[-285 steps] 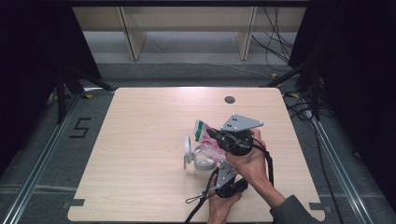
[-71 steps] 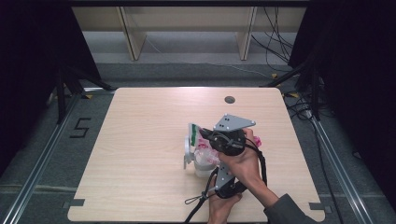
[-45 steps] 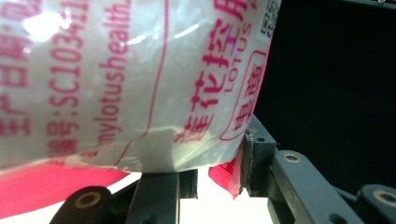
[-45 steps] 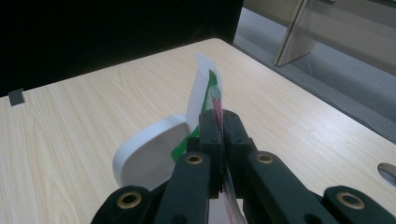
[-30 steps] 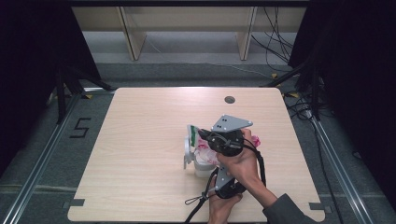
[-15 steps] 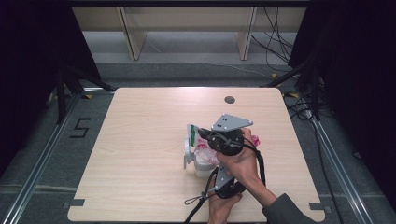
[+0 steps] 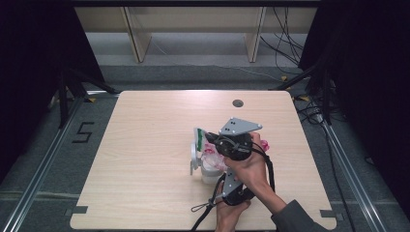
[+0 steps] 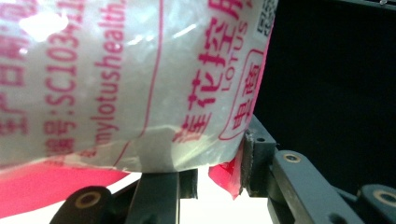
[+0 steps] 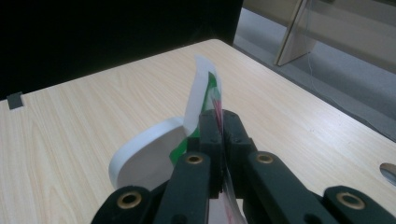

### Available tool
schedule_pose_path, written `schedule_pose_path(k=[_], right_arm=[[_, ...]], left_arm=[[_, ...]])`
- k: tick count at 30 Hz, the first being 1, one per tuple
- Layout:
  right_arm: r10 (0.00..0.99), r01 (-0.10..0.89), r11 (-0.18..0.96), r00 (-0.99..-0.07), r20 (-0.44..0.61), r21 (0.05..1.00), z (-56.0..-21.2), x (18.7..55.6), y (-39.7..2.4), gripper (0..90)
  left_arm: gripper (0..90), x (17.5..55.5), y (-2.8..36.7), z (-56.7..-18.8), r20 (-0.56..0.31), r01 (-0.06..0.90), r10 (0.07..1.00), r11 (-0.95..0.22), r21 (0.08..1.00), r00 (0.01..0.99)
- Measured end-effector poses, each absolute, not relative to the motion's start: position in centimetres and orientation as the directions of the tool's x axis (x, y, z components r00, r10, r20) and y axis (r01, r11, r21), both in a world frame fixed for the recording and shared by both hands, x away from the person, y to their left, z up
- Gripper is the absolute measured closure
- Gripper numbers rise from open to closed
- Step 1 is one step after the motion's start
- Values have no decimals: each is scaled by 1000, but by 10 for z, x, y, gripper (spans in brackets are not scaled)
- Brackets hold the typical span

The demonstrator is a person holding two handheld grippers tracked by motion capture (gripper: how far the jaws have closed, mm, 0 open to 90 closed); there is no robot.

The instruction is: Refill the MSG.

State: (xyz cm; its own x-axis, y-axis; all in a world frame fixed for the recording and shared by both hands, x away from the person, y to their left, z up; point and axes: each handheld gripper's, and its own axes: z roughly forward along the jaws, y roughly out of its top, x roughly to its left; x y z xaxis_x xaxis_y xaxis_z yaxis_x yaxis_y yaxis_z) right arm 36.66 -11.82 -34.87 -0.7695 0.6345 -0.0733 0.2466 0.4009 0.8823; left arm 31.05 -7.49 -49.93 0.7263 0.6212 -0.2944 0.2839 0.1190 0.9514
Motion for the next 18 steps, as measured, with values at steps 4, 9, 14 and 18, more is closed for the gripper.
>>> schedule_pose_path(k=[4, 9, 14, 18], right_arm=[[622, 240, 411, -779, -78, 879, -348, 367, -118, 896], [625, 232, 400, -776, -79, 887, -348, 368, -118, 897], [627, 239, 398, -776, -73, 886, -347, 368, -118, 897], [624, 229, 412, -777, -89, 882, -350, 367, -117, 896]], left_arm=[[713, 311, -75, -500, -306, 282, 611, 139, 949, 730], [713, 310, -84, -498, -386, 291, 575, 254, 923, 722], [714, 312, -75, -498, -299, 275, 611, 136, 952, 733], [714, 311, -76, -499, -286, 280, 623, 111, 954, 728]])
